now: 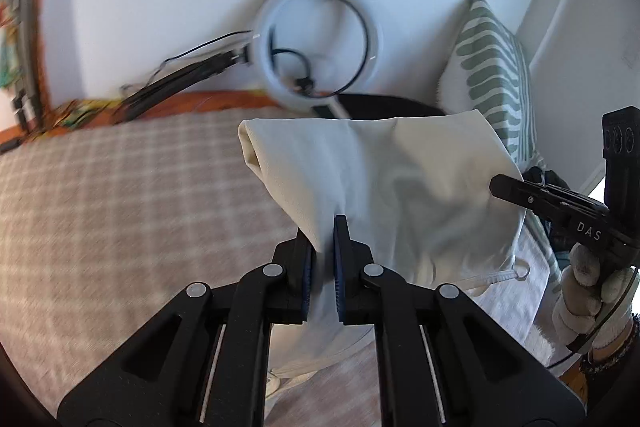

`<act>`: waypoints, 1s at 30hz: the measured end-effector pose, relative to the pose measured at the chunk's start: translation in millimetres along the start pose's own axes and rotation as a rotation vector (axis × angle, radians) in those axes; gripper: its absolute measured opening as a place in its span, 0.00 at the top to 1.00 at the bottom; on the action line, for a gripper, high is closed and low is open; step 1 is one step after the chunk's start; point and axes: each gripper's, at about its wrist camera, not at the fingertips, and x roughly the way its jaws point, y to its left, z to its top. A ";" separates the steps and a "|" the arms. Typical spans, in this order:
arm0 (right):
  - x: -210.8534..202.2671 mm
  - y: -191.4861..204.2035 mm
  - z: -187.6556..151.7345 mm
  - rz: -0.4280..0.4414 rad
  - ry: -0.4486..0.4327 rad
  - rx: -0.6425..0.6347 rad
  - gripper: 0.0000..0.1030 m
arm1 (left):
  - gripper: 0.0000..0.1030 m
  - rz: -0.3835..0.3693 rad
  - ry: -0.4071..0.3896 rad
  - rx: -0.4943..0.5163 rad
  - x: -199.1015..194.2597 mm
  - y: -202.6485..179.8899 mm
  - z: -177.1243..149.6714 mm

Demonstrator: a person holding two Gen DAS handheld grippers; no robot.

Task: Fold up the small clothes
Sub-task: 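Carry the folded tank top over to the dark garment pile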

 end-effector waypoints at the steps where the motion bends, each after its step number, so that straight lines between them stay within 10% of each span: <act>1: -2.4 -7.9 2.7 -0.009 -0.003 0.003 0.96 | 0.93 -0.005 -0.003 0.006 5.8 -7.2 4.7; 30: 64.6 -182.3 72.1 -0.314 -0.006 0.042 0.96 | 0.93 0.068 -0.028 0.148 181.0 -106.7 85.7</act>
